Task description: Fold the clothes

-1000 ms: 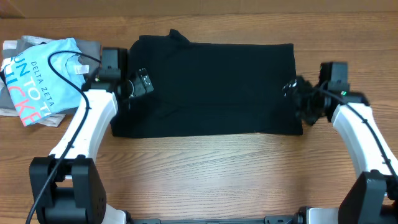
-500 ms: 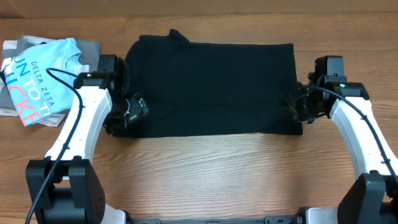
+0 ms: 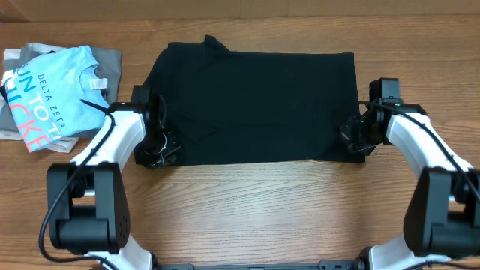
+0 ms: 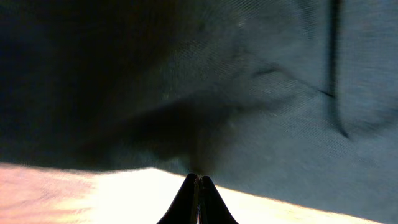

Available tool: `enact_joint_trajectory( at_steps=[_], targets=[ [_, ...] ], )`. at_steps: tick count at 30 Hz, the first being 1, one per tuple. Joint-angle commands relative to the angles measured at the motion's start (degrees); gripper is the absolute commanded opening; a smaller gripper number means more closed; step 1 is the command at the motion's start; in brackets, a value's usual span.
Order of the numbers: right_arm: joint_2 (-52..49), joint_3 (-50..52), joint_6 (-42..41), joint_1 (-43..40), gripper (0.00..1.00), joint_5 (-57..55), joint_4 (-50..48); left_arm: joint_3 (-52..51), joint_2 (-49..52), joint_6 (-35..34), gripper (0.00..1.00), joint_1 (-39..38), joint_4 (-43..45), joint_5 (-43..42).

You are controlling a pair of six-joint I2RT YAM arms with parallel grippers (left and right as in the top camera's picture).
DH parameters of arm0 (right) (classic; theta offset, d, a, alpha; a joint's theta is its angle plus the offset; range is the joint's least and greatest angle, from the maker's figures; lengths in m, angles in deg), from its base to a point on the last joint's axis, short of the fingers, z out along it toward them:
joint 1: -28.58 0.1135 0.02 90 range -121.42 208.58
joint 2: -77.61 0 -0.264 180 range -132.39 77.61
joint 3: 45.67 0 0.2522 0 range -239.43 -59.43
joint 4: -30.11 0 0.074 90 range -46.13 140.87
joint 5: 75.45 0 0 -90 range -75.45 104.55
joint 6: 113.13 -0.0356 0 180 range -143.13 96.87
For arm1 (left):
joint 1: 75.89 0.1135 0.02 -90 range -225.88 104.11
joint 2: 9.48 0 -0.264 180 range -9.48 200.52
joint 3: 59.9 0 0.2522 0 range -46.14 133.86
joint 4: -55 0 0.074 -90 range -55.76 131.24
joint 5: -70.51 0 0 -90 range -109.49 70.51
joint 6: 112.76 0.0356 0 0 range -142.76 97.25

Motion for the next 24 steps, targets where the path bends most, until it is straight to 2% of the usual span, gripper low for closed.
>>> enact_joint_trajectory(
  at_steps=[1,7,24],
  targets=[
    [-2.8,0.5,-0.4,-0.2,0.04,-0.6,-0.4,-0.5,3.8,1.7,0.04,0.0,0.4,-0.9],
    [-3.3,0.7,-1.1,-0.2,0.04,-3.6,0.5,-0.5,5.3,1.6,0.04,0.4,0.5,1.6],
    [-3.3,4.0,-5.4,-0.2,0.04,-8.4,1.0,-0.5,5.3,2.6,0.04,7.7,-2.7,5.4]
  ],
)
